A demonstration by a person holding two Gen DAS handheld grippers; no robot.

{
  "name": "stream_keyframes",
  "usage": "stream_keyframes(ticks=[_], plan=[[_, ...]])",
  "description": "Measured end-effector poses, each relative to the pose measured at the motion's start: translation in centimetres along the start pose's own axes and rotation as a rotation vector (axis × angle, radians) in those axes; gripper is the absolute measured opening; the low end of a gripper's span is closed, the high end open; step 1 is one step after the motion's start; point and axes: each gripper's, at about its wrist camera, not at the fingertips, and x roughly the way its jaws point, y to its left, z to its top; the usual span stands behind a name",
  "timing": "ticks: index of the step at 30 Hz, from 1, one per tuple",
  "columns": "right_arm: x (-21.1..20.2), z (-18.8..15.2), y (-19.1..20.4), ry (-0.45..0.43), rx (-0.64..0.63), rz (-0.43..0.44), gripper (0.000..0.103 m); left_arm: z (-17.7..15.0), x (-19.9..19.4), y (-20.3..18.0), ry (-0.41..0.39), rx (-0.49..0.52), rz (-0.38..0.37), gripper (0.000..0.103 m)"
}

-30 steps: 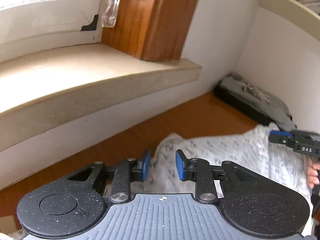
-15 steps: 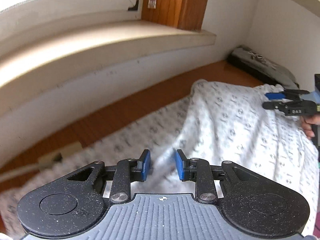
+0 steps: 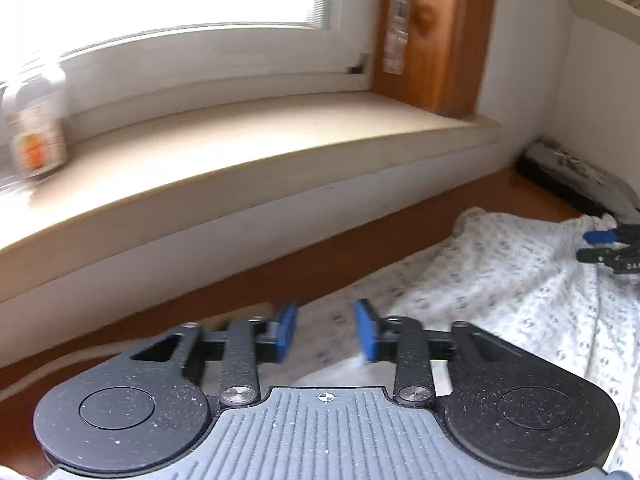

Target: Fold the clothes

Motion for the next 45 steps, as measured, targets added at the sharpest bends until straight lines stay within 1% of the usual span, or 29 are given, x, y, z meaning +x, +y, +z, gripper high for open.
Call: stream_keyframes(ticks=[5,9,12,13,14,16,19,21,22,23,24,25,26,29,31,34,35,37,39,41,43,45], plan=[[0.2,-0.1,0.0,0.001,-0.001,0.003,0.066,-0.9,-2.0,2.5,-0.002,-0.025,0.074,0.042],[0.2,-0.1,-0.1,0.0,0.002,0.007,0.066,-3.5,-3.0,4.2,0.043,-0.03,0.065,0.042],[0.3,-0.1,0.0,0.001,-0.004,0.006,0.067,-4.7,-3.6,4.8,0.033,-0.034,0.054,0.041],[0.3,-0.1,0.0,0.002,-0.007,0.007,0.067,-4.9,-3.8,4.8,0.023,-0.037,0.052,0.031],[0.3,-0.1,0.0,0.003,-0.009,0.006,0.067,-5.0,-4.0,4.9,0.012,-0.037,0.069,0.0],[0.4,0.0,0.0,0.004,-0.012,0.007,0.068,-5.0,-4.3,5.0,-0.013,-0.043,0.147,0.001],[0.5,0.0,0.0,0.006,-0.015,0.008,0.069,-5.1,-4.5,5.2,-0.011,-0.049,0.201,0.001],[0.5,0.0,0.0,0.008,-0.018,0.009,0.071,-5.1,-4.7,5.3,-0.009,-0.053,0.236,0.003],[0.5,0.1,0.0,0.008,-0.019,0.009,0.071,-5.0,-4.8,5.4,-0.02,-0.074,0.24,0.015],[0.5,0.1,0.1,0.009,-0.019,0.007,0.071,-4.8,-5.0,5.6,-0.031,-0.094,0.244,0.03],[0.5,0.1,0.1,0.009,-0.018,0.006,0.071,-4.7,-5.3,5.5,-0.06,-0.105,0.241,0.04],[0.6,0.1,0.2,0.009,-0.018,0.006,0.071,-4.3,-5.5,5.1,-0.08,-0.107,0.238,0.059],[0.6,0.1,0.1,0.009,-0.018,0.007,0.071,-4.0,-5.6,4.7,-0.101,-0.109,0.234,0.071],[0.5,0.0,0.3,0.009,-0.016,0.004,0.072,-2.9,-5.2,2.3,-0.126,-0.075,0.19,0.082],[0.5,0.1,0.3,0.009,-0.018,0.003,0.072,-2.2,-4.4,0.4,-0.127,-0.054,0.141,0.085],[0.5,0.1,0.4,0.011,-0.021,0.007,0.074,-1.8,-3.0,-2.6,-0.129,-0.022,0.068,0.102],[0.5,0.1,0.4,0.013,-0.023,0.008,0.075,-1.7,-2.5,-3.6,-0.13,-0.009,0.047,0.103],[0.5,0.1,0.5,0.016,-0.028,0.009,0.077,-1.8,-1.4,-5.1,-0.105,0.034,0.027,0.103],[0.5,0.1,0.6,0.018,-0.031,0.01,0.078,-2.4,-0.9,-6.3,-0.093,0.068,0.024,0.103],[0.6,0.1,0.7,0.019,-0.032,0.009,0.078,-2.9,-0.7,-6.8,-0.084,0.086,0.024,0.103],[0.6,0.0,0.8,0.02,-0.031,0.006,0.079,-3.8,-0.2,-6.9,-0.053,0.101,0.051,0.103],[0.6,0.0,0.8,0.02,-0.031,0.008,0.079,-4.3,-0.1,-6.6,-0.051,0.077,0.045,0.103]])
